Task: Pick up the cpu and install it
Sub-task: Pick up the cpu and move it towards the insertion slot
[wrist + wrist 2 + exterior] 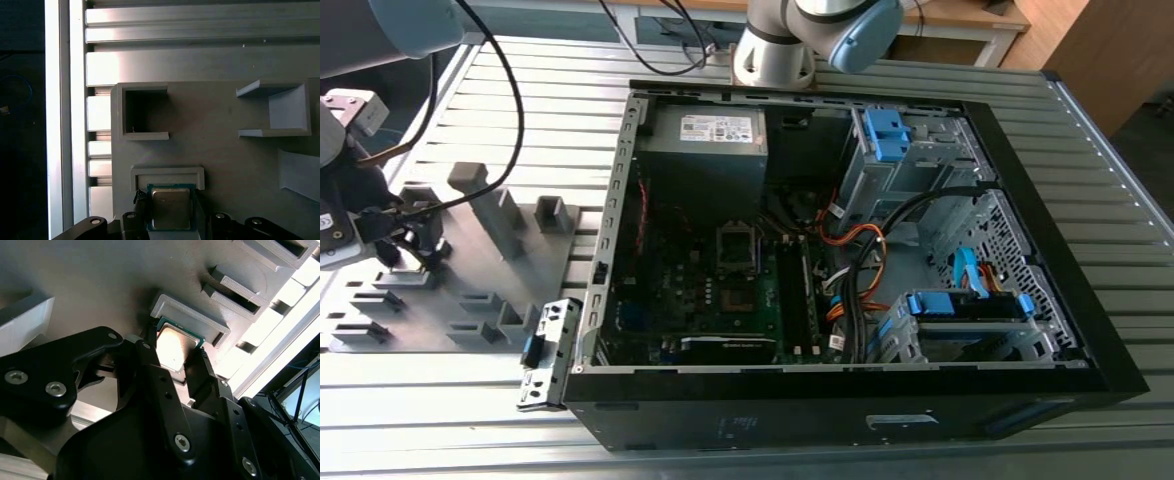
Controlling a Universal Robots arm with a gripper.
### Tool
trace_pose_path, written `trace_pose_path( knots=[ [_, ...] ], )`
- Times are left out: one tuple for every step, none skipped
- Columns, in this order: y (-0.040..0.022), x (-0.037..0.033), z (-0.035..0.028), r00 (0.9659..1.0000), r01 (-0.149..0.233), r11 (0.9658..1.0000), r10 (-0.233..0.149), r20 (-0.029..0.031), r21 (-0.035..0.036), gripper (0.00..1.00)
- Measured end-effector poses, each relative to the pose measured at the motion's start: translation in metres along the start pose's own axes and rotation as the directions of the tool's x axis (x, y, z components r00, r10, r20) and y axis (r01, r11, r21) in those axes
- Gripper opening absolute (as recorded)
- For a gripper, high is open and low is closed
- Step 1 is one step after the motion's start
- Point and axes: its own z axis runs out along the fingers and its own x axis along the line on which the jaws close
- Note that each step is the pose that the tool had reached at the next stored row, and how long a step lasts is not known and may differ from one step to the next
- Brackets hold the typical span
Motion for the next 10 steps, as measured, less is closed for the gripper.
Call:
trace_pose_path(
  knots=[
    [0.0, 0.0, 0.0, 1.0, 0.0, 1.0, 0.0, 0.0, 0.0, 0.47],
    [0.0, 0.0, 0.0, 1.0, 0.0, 1.0, 0.0, 0.0, 0.0001, 0.47],
    [0.0, 0.0, 0.0, 1.0, 0.0, 1.0, 0.0, 0.0001, 0.0, 0.47],
    [0.0, -0.0001, -0.0003, 1.0, 0.0, 1.0, 0.0, 0.0004, -0.0003, 0.47],
    [0.0001, -0.0001, -0.0008, 1.0, 0.0, 1.0, 0.0, 0.0007, -0.0005, 0.47],
    [0.0001, 0.0, -0.0019, 1.0, 0.0, 1.0, 0.0, 0.0002, -0.0002, 0.47],
    [0.0001, 0.0, -0.0031, 1.0, 0.0, 1.0, 0.0, 0.0, 0.0, 0.47],
    [0.0002, 0.0, -0.0041, 1.0, 0.0, 1.0, 0.0, 0.0001, -0.0001, 0.47],
    [0.0002, 0.0, -0.0053, 1.0, 0.0, 1.0, 0.0, 0.0, -0.0001, 0.47],
    [0.0003, 0.0, -0.0066, 1.0, 0.0, 1.0, 0.0, 0.0, -0.0001, 0.47]
  ],
)
